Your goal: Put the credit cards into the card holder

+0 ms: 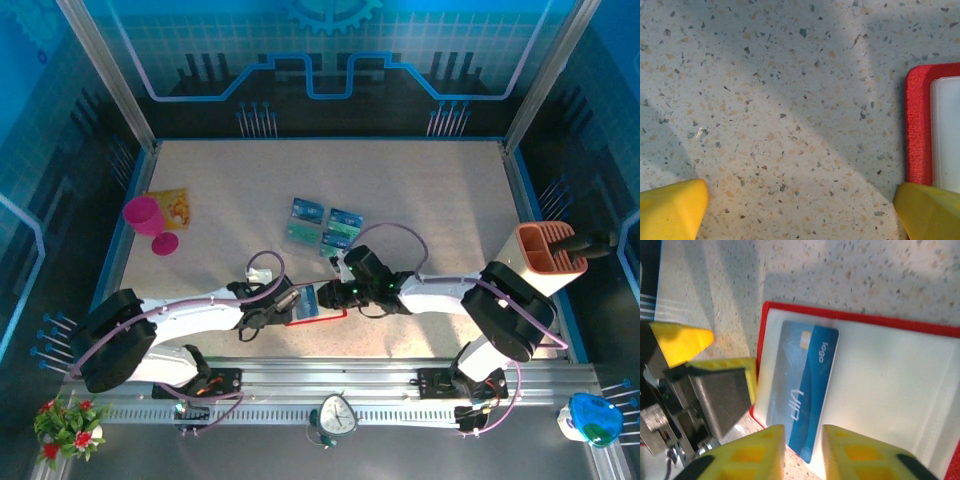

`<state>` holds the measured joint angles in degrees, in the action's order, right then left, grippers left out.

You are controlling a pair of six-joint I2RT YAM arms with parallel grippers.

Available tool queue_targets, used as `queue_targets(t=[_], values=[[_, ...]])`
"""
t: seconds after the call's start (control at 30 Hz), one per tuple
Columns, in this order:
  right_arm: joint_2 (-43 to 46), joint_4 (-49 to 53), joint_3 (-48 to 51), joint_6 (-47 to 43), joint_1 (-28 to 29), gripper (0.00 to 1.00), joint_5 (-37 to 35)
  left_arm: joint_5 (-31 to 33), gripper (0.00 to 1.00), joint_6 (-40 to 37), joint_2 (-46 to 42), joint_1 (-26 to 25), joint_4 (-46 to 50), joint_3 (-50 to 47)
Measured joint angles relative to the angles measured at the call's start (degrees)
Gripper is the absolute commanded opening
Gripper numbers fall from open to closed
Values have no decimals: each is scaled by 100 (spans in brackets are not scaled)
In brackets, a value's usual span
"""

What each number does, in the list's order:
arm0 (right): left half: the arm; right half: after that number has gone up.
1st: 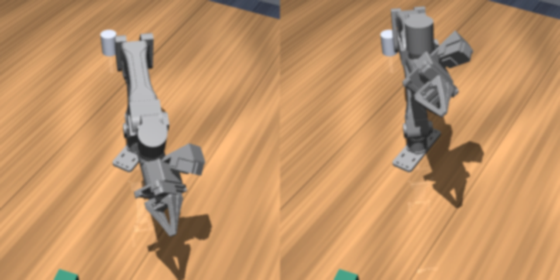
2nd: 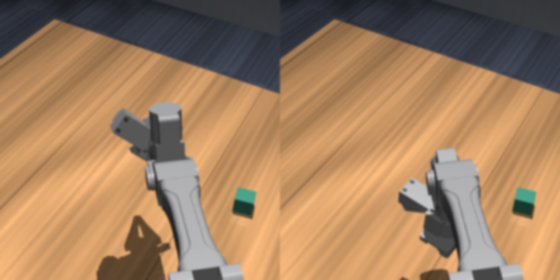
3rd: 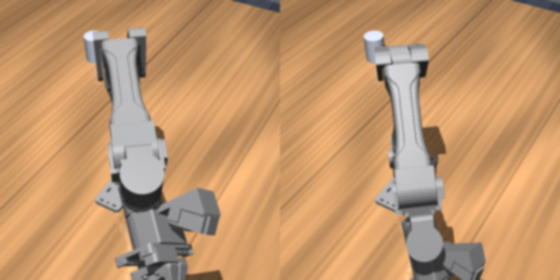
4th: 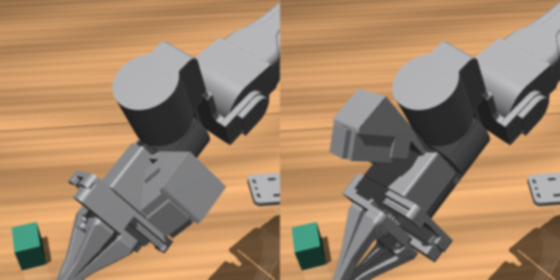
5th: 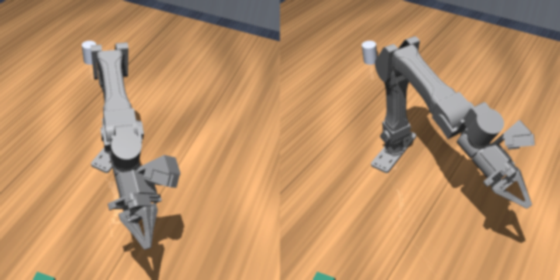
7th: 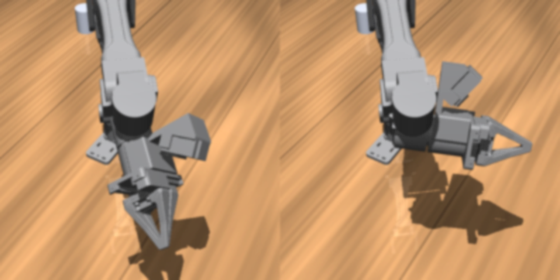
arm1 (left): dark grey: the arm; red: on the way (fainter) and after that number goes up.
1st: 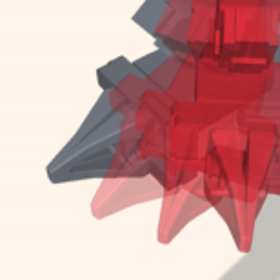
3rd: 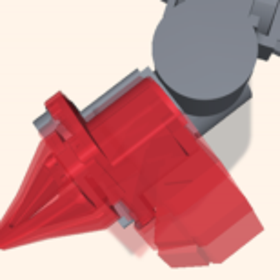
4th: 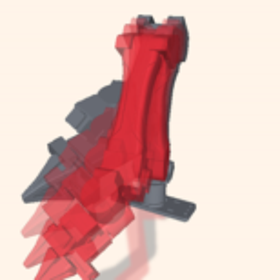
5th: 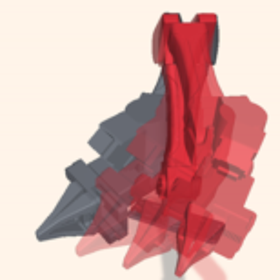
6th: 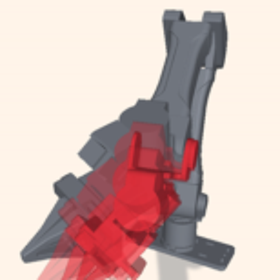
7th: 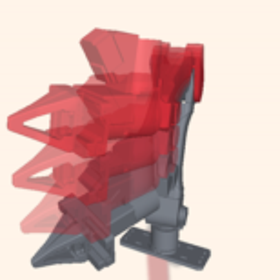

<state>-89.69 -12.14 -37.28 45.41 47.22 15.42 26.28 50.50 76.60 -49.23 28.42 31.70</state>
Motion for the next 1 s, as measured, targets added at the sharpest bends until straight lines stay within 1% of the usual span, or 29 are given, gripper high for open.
queue_targets(t=[0.1, 0.23, 0.37, 0.53, 0.7, 1.0], values=[[-13, 317, -321, -254, -2, 10, -42, 0, 99, 0, 0, 0, -2, 0], [-256, 481, -632, -457, 0, 6, -42, 0, 99, 0, 0, 0, -17, -4], [-592, 601, -739, -553, 31, 3, -42, -2, 99, 0, -22, 0, -52, -39], [-1010, 719, -883, -601, 166, 1, -39, 0, 99, 0, -37, 0, -107, -72], [-1248, 754, -1178, -605, 343, 0, -44, 0, 99, -2, -59, 0, -127, -92], [-1261, 1003, -1353, -605, 376, 0, -46, 2, 99, -7, -293, 68, -83, -122]])
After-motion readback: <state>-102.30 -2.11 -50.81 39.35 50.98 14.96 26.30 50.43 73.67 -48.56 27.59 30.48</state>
